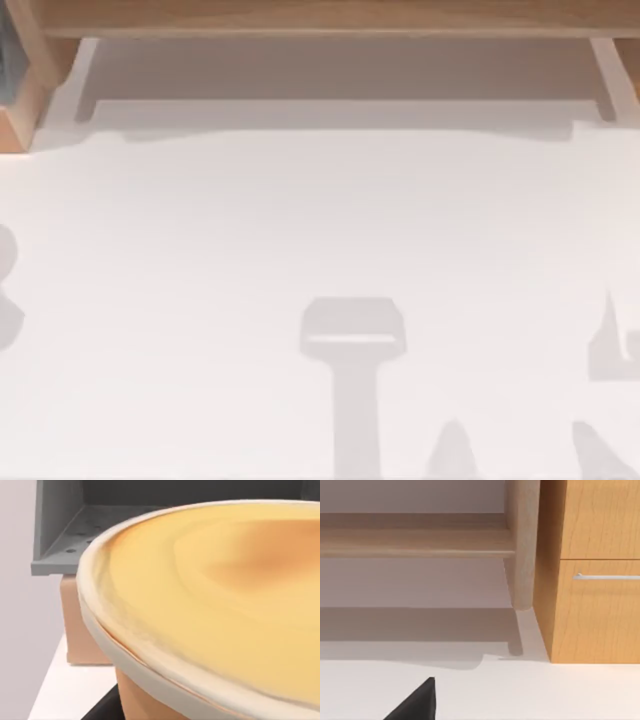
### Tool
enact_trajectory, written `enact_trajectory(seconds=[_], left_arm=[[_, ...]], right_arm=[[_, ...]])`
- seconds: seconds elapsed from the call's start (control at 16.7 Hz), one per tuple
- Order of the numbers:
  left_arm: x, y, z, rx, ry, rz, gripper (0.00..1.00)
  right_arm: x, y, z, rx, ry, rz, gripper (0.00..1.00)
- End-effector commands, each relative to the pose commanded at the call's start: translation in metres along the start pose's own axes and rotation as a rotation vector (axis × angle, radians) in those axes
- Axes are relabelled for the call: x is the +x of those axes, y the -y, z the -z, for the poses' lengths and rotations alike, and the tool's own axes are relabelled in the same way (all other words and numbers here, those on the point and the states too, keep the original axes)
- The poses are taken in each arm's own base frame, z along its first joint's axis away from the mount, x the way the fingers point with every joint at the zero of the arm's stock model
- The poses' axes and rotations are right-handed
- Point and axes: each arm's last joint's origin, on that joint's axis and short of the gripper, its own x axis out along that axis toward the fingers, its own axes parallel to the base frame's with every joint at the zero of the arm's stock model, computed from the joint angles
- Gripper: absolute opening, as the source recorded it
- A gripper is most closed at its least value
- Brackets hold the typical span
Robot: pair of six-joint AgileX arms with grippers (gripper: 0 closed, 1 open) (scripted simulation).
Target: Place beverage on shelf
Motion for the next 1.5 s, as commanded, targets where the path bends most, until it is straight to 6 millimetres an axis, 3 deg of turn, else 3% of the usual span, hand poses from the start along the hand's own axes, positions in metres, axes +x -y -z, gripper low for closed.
enact_trajectory(seconds=[0.48,1.5], left_arm=[[0.000,0.000,0.000,0.000,0.000,0.000,0.02],[-0.001,0.000,-0.010,0.002,0.000,-0.001,0.00]], right_arm=[[0.000,0.000,0.000,0.000,0.000,0.000,1.00],[0.000,0.000,0.000,0.000,0.000,0.000,1.00]])
